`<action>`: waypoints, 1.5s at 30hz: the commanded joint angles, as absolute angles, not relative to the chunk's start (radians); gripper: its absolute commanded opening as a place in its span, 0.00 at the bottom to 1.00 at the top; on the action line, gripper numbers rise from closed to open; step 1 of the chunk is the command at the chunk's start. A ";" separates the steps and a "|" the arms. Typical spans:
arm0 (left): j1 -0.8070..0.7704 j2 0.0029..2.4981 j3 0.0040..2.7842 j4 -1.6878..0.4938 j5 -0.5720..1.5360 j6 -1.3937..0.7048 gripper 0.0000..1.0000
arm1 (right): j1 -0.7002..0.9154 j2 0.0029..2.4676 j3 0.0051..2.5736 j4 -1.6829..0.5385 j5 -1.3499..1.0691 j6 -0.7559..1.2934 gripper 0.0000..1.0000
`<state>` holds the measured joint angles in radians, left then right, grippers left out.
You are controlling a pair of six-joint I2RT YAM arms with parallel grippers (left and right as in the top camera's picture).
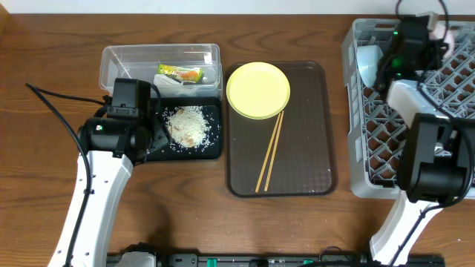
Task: Sort waste into correct bins and load items into the dishwasher rack
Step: 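Release the pink bowl in the rack and withdraw the right gripper, then reach the right gripper to the chopsticks and pinch one chopstick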
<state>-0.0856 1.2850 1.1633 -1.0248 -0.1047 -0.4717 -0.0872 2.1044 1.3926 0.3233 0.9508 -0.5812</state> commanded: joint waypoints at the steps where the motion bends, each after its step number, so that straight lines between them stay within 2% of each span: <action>1: -0.081 1.287 1.163 -1.028 -0.113 -0.477 0.73 | -0.051 2.125 1.376 0.270 0.928 -0.476 0.01; 8: -0.081 1.287 1.163 -1.028 -0.113 -0.477 0.73 | -0.025 2.062 1.376 0.163 0.926 -0.370 0.02; 12: -0.081 1.287 1.163 -1.028 -0.113 -0.477 0.73 | -0.024 1.985 1.377 0.033 0.875 -0.260 0.42; 15: -0.081 1.287 1.163 -1.028 -0.113 -0.477 0.73 | -0.024 1.911 1.377 -0.117 0.687 -0.247 0.60; 16: -0.081 1.287 1.163 -1.028 -0.113 -0.477 0.73 | -0.024 1.888 1.377 -0.158 0.628 -0.242 0.63; 20: -0.081 1.287 1.163 -1.029 -0.112 -0.477 0.73 | -0.018 1.779 1.377 -0.314 0.356 -0.130 0.63; 25: -0.081 1.287 1.163 -1.031 -0.112 -0.477 0.73 | 0.018 1.671 1.376 -0.490 -0.138 0.002 0.60; 28: -0.081 1.287 1.163 -1.031 -0.112 -0.477 0.74 | 0.059 1.663 1.376 -0.589 -0.285 0.064 0.59; 37: -0.081 1.287 1.163 -1.031 -0.113 -0.477 0.73 | 0.294 1.744 1.333 -0.797 -0.243 0.128 0.54; 45: -0.081 1.287 1.163 -1.032 -0.113 -0.477 0.73 | 0.482 1.871 1.319 -0.866 -0.100 0.272 0.52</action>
